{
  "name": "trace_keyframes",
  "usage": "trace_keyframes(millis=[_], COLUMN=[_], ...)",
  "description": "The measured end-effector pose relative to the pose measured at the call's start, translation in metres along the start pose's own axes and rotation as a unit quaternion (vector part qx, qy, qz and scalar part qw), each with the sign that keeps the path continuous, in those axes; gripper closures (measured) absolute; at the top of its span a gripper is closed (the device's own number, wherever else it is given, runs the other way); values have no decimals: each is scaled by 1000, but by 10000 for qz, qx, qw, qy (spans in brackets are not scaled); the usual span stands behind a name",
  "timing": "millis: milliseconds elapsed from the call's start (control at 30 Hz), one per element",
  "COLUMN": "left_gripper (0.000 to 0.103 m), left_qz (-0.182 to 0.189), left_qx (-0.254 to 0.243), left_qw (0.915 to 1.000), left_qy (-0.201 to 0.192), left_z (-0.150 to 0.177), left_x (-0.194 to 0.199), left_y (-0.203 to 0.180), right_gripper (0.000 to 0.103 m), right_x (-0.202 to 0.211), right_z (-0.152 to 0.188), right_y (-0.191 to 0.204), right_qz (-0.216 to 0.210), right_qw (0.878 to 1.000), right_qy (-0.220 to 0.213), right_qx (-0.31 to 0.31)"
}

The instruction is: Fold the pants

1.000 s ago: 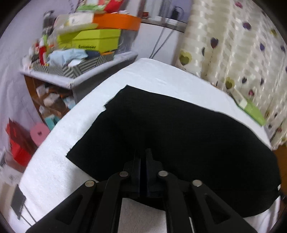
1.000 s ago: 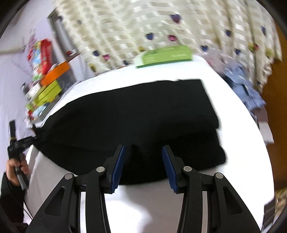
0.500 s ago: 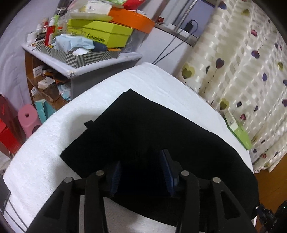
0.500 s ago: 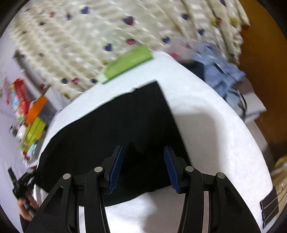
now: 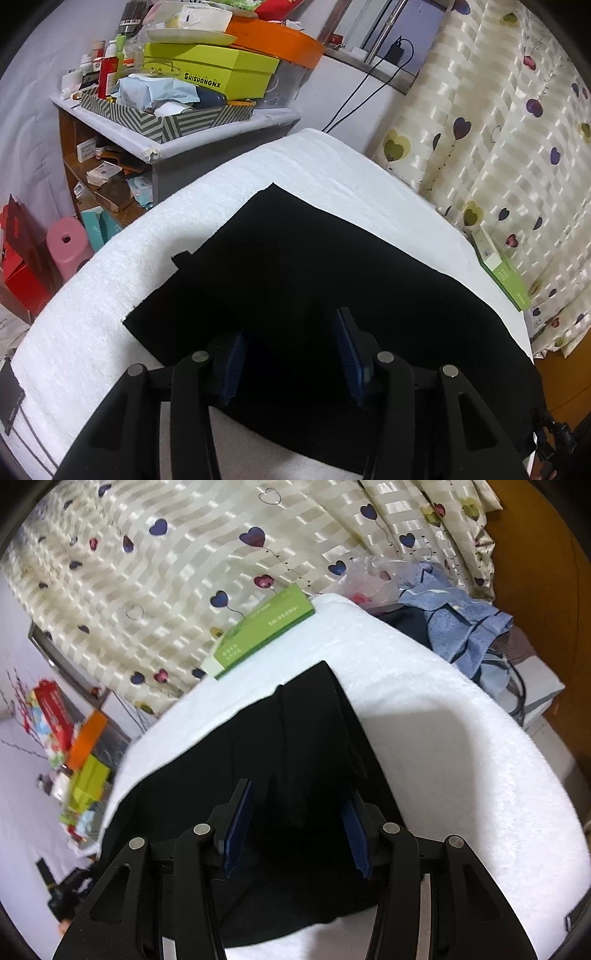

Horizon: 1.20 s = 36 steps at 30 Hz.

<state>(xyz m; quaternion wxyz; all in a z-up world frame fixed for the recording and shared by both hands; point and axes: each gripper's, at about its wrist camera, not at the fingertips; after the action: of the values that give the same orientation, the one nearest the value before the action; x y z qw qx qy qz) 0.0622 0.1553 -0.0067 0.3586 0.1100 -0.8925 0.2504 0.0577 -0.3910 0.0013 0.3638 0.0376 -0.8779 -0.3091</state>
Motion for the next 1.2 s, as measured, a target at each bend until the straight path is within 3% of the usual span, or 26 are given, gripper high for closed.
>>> trace_keyframes(millis=[33, 100, 167, 533, 633, 733, 967, 1033, 1133, 1200], left_gripper=[66, 96, 99, 99, 99, 99, 99, 98, 94, 92], left_qz=[-61, -192, -220, 4, 101, -39, -177, -171, -231, -224], left_qx=[24, 20, 68, -221, -126, -243, -488, -555, -549, -523], left_qw=[10000, 9998, 9997, 9986, 9991, 9995, 9987, 9983, 9982, 9983], left_qy=[-5, 38, 74, -486, -392, -179, 1, 47, -20, -80], left_z=[-1, -3, -5, -24, -21, -9, 6, 5, 5, 5], left_x=[-1, -7, -12, 44, 44, 27, 15, 15, 22, 29], left_y=[0, -1, 2, -7, 2, 6, 11, 11, 14, 18], right_gripper=[54, 58, 89, 94, 94, 93, 90, 83, 74, 73], right_x=[-1, -3, -3, 50, 45, 27, 31, 33, 46, 60], right_z=[0, -2, -5, -6, 3, 14, 16, 17, 19, 17], right_y=[0, -2, -3, 17, -2, -18, -18, -13, -1, 5], right_qz=[-24, -63, -24, -382, -185, 42, 109, 281, 884, 1346], right_qw=[10000, 10000, 10000, 9990, 9998, 9993, 9996, 9992, 9938, 9853], right_qy=[20, 32, 7, -226, -69, 299, 254, 243, -73, -440], right_qx=[-15, -46, -40, 21, -81, -199, -29, 174, 670, 951])
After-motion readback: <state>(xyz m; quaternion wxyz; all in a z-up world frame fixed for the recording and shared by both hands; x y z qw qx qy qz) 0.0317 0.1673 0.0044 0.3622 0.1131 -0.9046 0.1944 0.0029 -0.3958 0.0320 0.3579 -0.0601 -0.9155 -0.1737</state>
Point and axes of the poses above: each gripper's, at about its wrist camera, not at the fingertips, and x roughly against the way its jaws point, y to its left, z to its underside
